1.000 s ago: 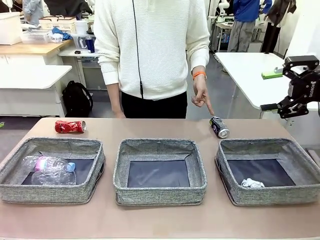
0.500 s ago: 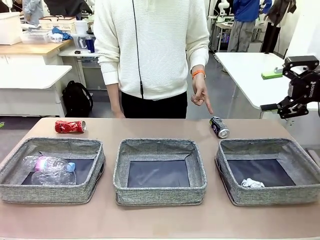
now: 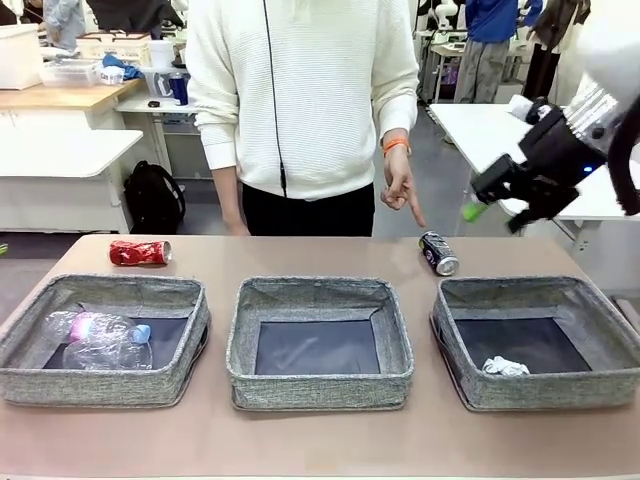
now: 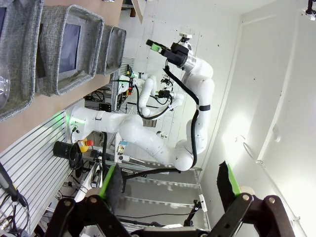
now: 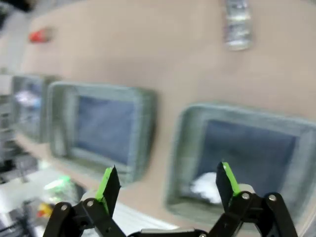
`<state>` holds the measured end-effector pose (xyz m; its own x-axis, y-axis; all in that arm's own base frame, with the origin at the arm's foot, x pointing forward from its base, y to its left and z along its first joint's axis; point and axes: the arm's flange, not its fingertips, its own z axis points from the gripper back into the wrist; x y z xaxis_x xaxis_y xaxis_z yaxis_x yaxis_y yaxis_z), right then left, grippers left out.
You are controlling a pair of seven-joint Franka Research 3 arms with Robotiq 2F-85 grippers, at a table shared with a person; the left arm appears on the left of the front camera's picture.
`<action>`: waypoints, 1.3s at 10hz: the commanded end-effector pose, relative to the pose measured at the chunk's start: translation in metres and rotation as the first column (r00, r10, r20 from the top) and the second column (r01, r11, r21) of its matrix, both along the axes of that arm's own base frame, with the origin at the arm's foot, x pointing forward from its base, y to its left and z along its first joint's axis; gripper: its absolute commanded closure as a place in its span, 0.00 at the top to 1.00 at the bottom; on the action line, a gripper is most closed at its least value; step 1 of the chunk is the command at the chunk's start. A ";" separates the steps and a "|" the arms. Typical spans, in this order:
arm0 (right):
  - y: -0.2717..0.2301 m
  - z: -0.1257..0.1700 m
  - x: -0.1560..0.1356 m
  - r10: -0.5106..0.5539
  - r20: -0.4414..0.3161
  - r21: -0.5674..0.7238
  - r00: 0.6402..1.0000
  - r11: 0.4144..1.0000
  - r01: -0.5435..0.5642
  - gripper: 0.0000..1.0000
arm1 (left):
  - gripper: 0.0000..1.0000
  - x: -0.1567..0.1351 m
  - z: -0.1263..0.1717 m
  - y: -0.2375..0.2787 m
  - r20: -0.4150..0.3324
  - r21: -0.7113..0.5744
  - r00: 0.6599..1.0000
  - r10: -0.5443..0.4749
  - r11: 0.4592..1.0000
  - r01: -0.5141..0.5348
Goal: Sort the waste into the appropriate baskets.
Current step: Pick up the waste item pointed out by the person.
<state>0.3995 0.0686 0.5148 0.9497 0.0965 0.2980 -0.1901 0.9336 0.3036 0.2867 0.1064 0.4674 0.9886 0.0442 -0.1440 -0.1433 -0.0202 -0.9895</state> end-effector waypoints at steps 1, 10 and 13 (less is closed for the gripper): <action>-0.015 0.012 -0.007 -0.164 0.132 -0.430 0.978 0.879 0.205 1.00 | 1.00 -0.001 0.003 0.000 0.022 -0.017 1.000 -0.002 1.000 0.003; -0.011 -0.057 0.123 0.168 0.151 -0.105 0.974 0.983 -0.154 1.00 | 1.00 -0.001 0.003 0.000 0.022 -0.017 1.000 -0.002 1.000 0.003; -0.003 -0.115 0.171 0.198 0.148 -0.147 0.969 0.973 -0.176 1.00 | 1.00 -0.001 0.003 0.000 0.022 -0.017 1.000 -0.002 1.000 0.003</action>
